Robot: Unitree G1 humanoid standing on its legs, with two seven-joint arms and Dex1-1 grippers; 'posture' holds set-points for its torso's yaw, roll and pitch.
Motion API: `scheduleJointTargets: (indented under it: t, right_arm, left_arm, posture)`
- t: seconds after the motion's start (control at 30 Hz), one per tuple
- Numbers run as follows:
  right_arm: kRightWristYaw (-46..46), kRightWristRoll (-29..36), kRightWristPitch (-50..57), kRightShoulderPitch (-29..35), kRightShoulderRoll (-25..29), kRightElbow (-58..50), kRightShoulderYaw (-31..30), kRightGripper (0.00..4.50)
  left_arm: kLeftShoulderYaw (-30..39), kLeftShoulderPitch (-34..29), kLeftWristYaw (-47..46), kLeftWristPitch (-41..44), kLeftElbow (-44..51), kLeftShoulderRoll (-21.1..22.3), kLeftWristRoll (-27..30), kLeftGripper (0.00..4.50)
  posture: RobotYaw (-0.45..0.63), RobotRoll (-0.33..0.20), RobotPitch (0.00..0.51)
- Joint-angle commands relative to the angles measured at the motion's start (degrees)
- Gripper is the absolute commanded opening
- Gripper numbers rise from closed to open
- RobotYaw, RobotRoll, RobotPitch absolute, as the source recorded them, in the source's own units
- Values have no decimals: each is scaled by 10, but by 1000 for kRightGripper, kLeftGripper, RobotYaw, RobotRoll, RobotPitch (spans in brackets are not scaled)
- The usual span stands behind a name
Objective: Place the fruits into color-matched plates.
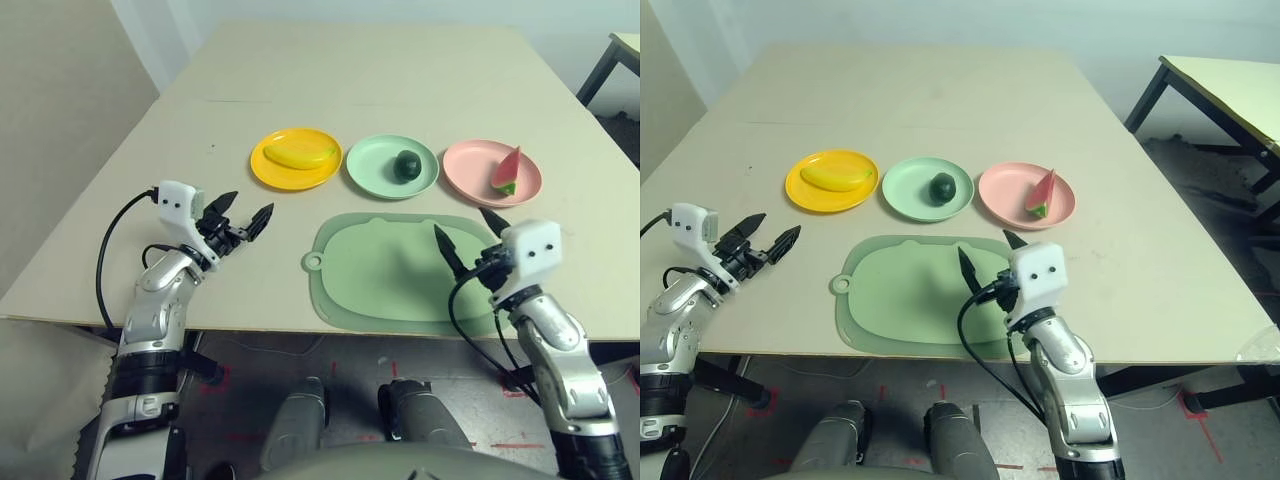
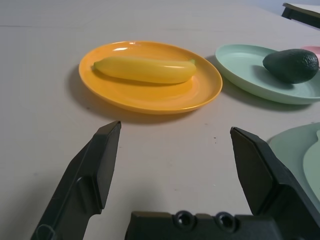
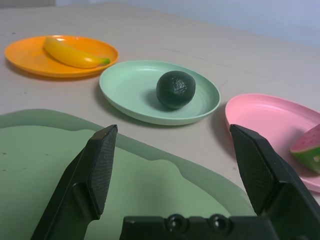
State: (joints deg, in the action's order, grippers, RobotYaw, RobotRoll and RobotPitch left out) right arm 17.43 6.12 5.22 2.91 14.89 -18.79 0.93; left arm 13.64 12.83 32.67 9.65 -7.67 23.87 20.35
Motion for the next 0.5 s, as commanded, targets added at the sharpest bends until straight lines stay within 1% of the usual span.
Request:
scheduleJointTargets:
  t: [0.03, 0.2, 0.37, 0.5]
  right_arm:
    - [-12, -7, -5, 4, -8, 11, 0, 4500]
    - [-41, -8, 16, 5, -30, 4, 6, 4500]
    - [-78, -34, 18, 8, -46, -2, 3, 4500]
    - [-103, -41, 28, 13, -54, -14, 21, 4500]
  left_arm:
    - [-4, -11, -8, 11, 13, -4, -1, 4454]
    - [-9, -20, -13, 13, 23, -8, -2, 4454]
    - [-8, -33, -20, 26, 42, -11, 4, 4454]
    - [-4, -50, -30, 36, 64, -14, 7, 4454]
  posture:
    - [-24, 0, 124]
    - [-19, 0, 132]
    - [-3, 0, 146]
    - [11, 0, 151]
